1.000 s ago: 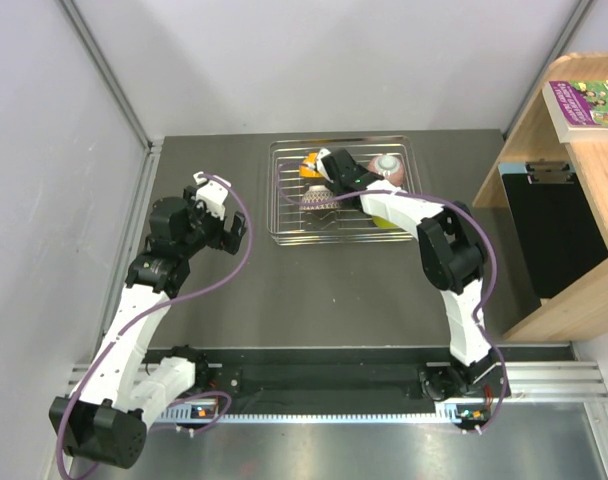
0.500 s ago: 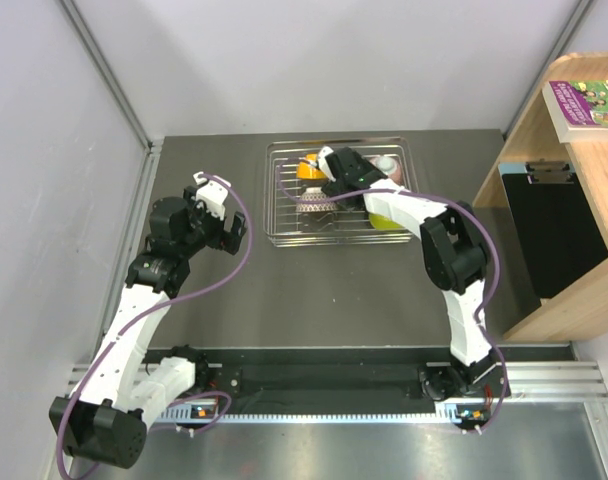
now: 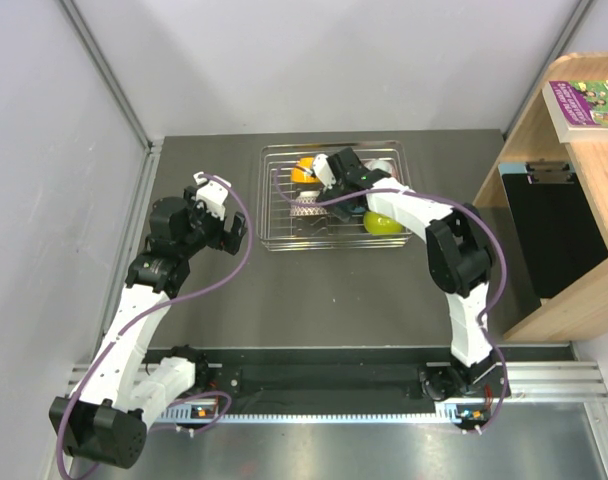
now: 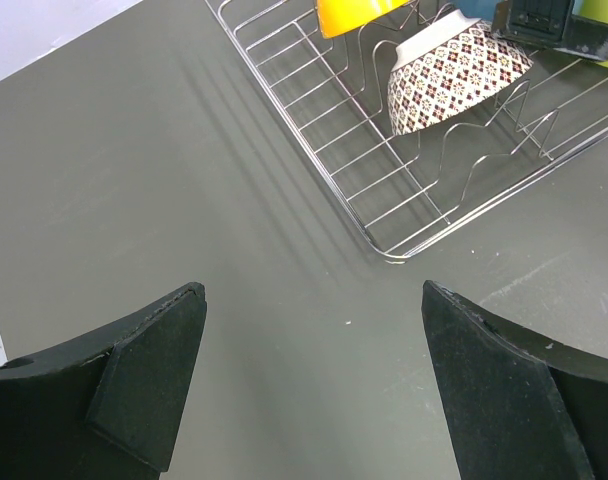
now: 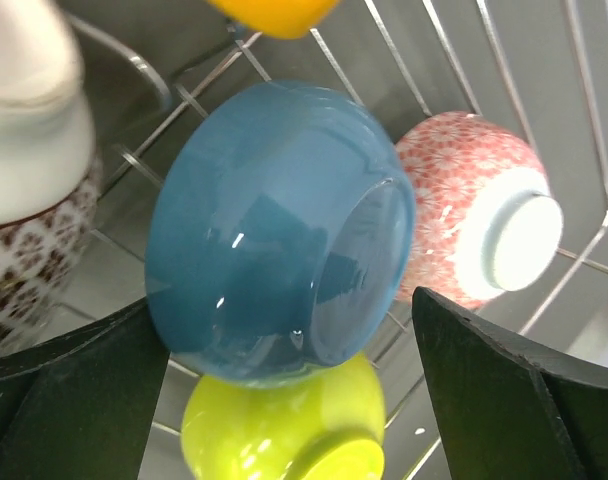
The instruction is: Load the bowls into the dish rack
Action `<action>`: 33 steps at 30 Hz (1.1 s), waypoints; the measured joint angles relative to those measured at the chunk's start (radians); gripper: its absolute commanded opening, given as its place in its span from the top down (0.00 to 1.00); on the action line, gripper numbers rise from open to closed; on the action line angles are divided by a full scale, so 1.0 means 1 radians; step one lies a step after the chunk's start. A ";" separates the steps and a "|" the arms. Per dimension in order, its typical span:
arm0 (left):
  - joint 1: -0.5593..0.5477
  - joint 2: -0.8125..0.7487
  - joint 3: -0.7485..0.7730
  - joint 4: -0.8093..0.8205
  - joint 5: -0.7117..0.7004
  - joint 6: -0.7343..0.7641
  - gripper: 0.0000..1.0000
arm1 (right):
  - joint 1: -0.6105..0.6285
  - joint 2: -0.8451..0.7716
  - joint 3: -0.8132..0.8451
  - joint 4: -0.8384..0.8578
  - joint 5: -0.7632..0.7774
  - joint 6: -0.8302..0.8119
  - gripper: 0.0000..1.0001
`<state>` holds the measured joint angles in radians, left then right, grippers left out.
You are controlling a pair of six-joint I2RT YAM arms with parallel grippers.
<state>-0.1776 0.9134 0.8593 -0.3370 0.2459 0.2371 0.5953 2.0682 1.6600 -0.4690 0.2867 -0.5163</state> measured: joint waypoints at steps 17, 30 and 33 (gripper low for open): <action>0.003 0.000 0.000 -0.001 0.003 0.000 0.07 | -0.097 -0.003 0.065 -0.131 -0.246 0.066 0.00; 0.006 0.012 0.000 -0.032 0.026 0.020 0.01 | -0.146 -0.172 0.141 -0.264 -0.422 0.161 0.00; 0.007 0.023 0.005 -0.055 0.027 0.025 0.01 | -0.146 -0.299 0.140 -0.291 -0.433 0.174 0.00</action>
<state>-0.1707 0.9363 0.8642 -0.3916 0.2726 0.2623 0.4488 1.7695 1.8000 -0.7605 -0.1467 -0.3428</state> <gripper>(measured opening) 0.990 0.996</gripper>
